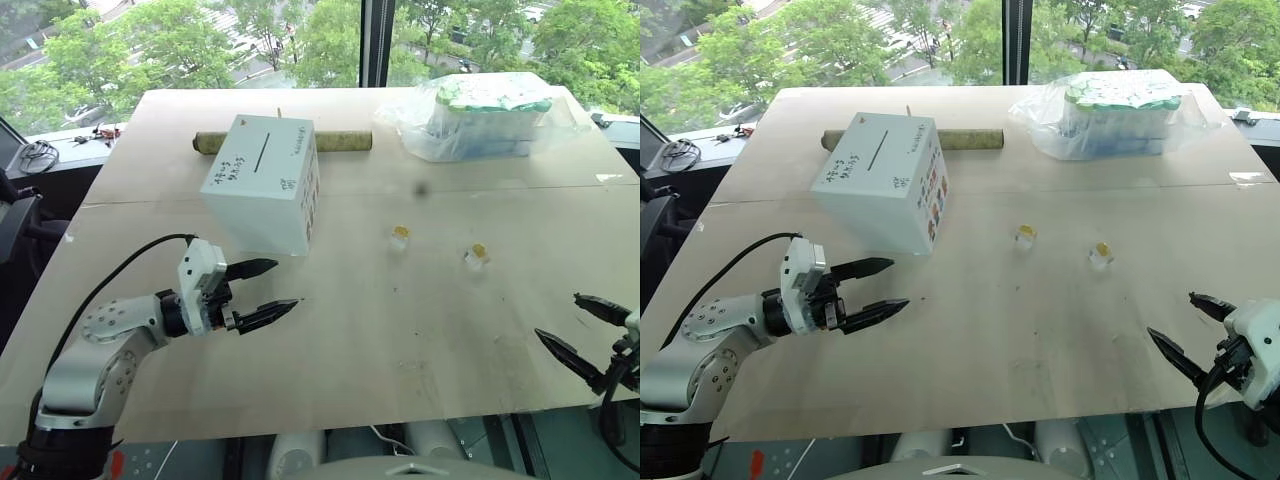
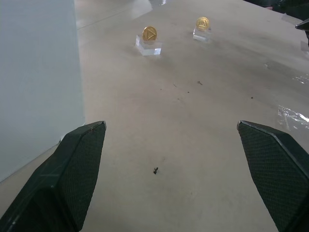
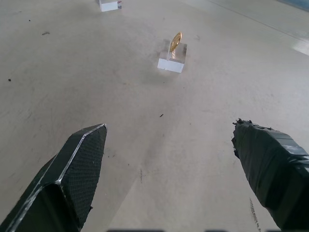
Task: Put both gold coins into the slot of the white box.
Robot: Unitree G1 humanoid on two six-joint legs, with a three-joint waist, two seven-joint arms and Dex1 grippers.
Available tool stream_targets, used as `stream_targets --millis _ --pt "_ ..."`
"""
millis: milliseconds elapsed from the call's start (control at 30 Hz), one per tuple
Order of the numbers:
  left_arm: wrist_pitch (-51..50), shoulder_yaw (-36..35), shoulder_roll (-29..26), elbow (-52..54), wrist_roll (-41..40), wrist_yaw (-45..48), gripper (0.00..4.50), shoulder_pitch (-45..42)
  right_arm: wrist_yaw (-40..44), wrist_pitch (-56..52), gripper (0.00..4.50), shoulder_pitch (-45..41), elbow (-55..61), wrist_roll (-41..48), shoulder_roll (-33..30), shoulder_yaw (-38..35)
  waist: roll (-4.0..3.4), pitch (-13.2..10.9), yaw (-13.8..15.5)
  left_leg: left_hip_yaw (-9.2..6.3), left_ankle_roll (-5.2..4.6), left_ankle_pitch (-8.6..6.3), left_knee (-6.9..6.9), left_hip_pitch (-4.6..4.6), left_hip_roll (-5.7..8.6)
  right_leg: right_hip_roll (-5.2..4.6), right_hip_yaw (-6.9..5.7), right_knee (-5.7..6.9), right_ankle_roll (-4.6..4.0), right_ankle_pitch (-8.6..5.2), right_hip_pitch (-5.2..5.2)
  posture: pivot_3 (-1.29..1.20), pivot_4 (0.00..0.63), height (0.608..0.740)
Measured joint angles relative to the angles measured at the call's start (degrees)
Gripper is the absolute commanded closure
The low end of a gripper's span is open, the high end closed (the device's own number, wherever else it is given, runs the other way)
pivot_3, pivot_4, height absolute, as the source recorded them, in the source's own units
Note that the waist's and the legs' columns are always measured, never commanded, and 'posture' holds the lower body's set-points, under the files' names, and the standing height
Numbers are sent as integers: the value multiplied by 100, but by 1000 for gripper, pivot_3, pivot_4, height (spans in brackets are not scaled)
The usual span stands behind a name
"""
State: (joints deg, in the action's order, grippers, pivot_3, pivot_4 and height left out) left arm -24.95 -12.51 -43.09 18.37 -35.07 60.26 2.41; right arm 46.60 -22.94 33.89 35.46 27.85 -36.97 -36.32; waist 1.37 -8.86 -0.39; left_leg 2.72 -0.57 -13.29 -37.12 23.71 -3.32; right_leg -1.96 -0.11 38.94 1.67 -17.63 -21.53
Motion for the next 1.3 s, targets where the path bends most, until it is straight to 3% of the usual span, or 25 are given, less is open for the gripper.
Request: stream_targets --millis 100,200,433,533,667,1200,1300 --pt "-68 44 -3 8 -65 42 57 -134 -434 -442 0 -257 208 22 0 110 1 0 -7 -1 0 0 -3 1 -3 0 -1 5 0 0 -1 0 150 740" --pt "-157 202 -16 300 -329 233 57 -559 -1471 -1798 0 -1216 972 129 -186 906 1 8 -38 4 1 1 -7 -4 -1 2 7 11 0 1 0 0 150 740" --pt "-506 365 -25 689 -796 290 57 -804 -2734 -3349 0 -3016 803 162 175 2089 1 8 -22 -1 1 1 -5 7 4 5 3 3 0 1 -6 0 150 740" --pt "-746 348 22 873 -1175 131 0 -991 -2965 -3602 861 -3474 529 165 410 2255 0 8 3 -2 1 0 -5 11 5 4 2 0 1 1 -6 0 150 740" --pt "-1073 241 103 1057 -1731 -250 0 -1241 -3072 -3811 861 -3917 108 142 454 2339 0 8 -11 -1 0 0 -6 9 6 4 3 2 2 1 -6 0 150 740" --pt "-1083 309 209 1429 -1688 -653 0 -1121 -2952 -3677 861 -4430 -966 -129 461 2715 -1 8 -25 2 0 1 -5 8 6 8 6 3 1 1 -8 0 150 740" --pt "-1072 309 209 1430 -1682 -651 0 -1099 -2930 -3551 1658 -4501 -1141 -222 484 2836 -1 8 -25 2 1 0 -5 8 6 7 6 2 1 1 -8 0 150 740"
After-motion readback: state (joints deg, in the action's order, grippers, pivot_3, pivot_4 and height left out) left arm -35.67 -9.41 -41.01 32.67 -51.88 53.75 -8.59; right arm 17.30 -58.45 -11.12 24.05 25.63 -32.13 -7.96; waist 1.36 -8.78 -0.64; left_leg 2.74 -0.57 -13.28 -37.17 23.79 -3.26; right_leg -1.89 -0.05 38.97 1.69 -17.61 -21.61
